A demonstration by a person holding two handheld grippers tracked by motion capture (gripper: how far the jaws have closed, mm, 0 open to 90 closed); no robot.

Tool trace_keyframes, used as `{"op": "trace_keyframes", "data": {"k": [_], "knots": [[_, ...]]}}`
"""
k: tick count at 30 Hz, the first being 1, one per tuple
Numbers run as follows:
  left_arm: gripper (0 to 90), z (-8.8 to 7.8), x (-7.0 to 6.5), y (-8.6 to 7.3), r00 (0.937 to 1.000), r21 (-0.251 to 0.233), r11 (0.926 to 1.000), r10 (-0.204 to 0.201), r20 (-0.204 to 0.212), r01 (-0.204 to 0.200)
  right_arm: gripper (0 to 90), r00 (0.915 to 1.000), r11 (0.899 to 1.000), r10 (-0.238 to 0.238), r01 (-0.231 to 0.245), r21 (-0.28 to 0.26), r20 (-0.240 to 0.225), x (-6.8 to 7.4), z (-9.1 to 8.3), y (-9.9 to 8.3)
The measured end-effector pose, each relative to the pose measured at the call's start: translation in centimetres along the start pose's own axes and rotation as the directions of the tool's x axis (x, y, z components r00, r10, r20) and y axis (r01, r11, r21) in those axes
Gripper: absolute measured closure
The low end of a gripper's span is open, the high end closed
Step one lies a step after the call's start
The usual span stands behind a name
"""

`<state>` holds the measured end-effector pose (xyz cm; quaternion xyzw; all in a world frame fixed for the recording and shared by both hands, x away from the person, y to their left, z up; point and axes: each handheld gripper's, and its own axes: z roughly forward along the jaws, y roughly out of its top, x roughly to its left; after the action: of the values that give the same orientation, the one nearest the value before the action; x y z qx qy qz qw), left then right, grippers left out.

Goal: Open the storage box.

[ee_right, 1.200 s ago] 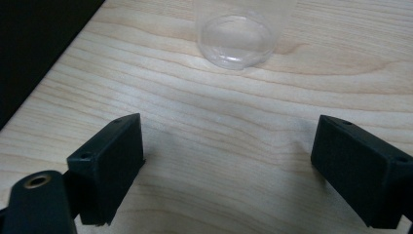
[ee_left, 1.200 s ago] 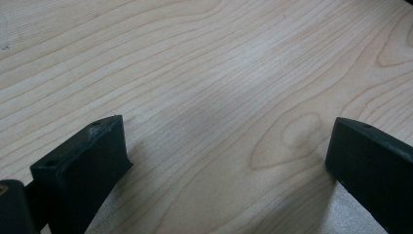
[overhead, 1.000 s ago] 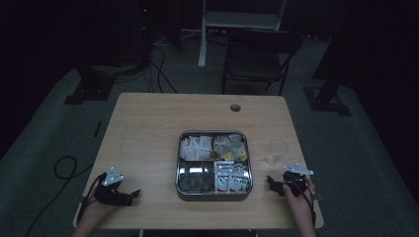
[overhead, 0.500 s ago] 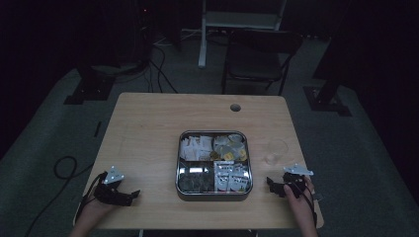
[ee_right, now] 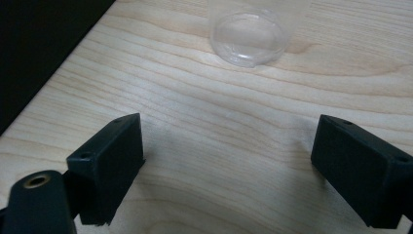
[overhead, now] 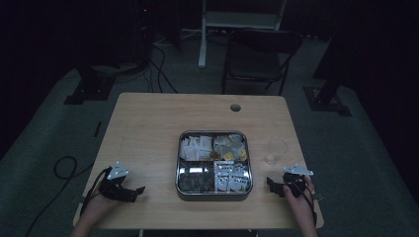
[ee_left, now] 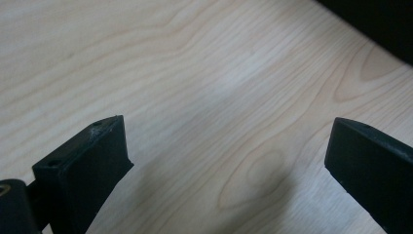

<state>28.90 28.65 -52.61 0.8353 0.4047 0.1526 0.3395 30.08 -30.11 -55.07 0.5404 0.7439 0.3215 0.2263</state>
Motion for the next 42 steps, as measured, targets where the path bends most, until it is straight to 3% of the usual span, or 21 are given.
{"op": "trace_keyframes", "data": {"k": [5, 21, 26, 42], "knots": [[2.8, -0.1, 0.0, 0.5, 0.9999, -0.015, 0.9999, 0.007, 0.009, -0.007, 11.3, 1.0000, 1.000, 0.000, 0.000, 0.000, 0.000, 0.0, 0.0, 0.0], [2.8, -0.2, -1.5, 3.7, 0.9945, -0.077, 0.9933, 0.091, 0.052, -0.086, 11.2, 1.0000, 1.000, 0.000, 0.000, 0.001, 0.000, 0.0, 0.0, 0.0], [2.8, -0.3, -1.9, 5.0, 0.9891, -0.103, 0.9885, 0.119, 0.086, -0.110, 11.2, 1.0000, 1.000, 0.001, -0.001, 0.001, 0.000, 0.0, 0.0, 0.0], [2.8, 0.7, -3.4, 7.7, 0.9740, -0.137, 0.9768, 0.183, 0.133, -0.165, 11.2, 1.0000, 1.000, 0.001, -0.001, 0.000, 0.000, 0.0, 0.0, 0.0]]}}
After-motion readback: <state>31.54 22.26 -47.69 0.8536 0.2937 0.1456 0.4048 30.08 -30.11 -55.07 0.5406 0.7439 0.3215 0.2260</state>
